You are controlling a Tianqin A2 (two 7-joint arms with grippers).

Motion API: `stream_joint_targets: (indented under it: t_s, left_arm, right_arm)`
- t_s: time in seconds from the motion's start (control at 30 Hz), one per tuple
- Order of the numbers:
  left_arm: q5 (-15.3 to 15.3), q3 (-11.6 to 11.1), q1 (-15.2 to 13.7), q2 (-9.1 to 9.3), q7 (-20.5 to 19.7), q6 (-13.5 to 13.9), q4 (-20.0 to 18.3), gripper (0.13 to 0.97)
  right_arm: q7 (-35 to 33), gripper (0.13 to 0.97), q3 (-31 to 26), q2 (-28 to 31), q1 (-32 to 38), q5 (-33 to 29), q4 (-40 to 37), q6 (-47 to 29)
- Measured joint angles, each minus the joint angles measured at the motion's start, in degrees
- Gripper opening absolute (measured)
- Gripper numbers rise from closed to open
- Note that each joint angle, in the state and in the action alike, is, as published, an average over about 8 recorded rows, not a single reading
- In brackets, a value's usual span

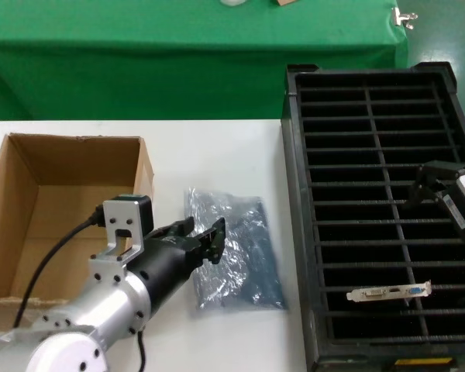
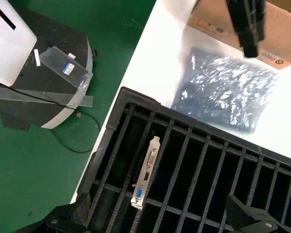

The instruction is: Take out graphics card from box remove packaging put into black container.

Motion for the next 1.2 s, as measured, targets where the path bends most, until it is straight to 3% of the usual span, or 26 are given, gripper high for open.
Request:
stream_joint_targets:
  t_s: [0.13,0.27,0.37,0.47,0.77,1.2]
  left_arm:
    - [0.0,-0.75,1.43,-0.03,5.4,-0.5,-4.67,0.335]
    - [0.09,-1.58,2.67,-0.05,12.33,-3.8,-8.45,0.427]
    - [-0.5,-1.87,3.21,-0.18,15.99,-6.27,-9.42,0.496]
    - [-1.95,-1.9,3.55,-0.49,17.91,-7.66,-9.19,0.496]
    - [-10.2,-1.73,4.85,-2.23,23.85,-12.17,-6.56,0.71]
    - [-24.18,-1.48,7.18,-5.18,34.93,-20.46,-2.34,0.892]
  right_arm:
    - [0.0,0.966,-0.01,0.0,0.01,0.0,0.0,0.0]
    - [-0.01,0.966,0.04,-0.03,-0.06,0.02,0.0,0.06]
    - [-0.14,0.966,0.58,-0.3,-0.83,0.17,-0.01,0.8]
    - [-0.45,0.966,1.77,-0.9,-2.51,0.5,-0.02,2.42]
    - [-2.26,0.966,8.45,-4.27,-11.92,2.38,-0.11,11.5]
    - [-5.29,0.966,19.8,-10.01,-27.95,5.57,-0.26,26.93]
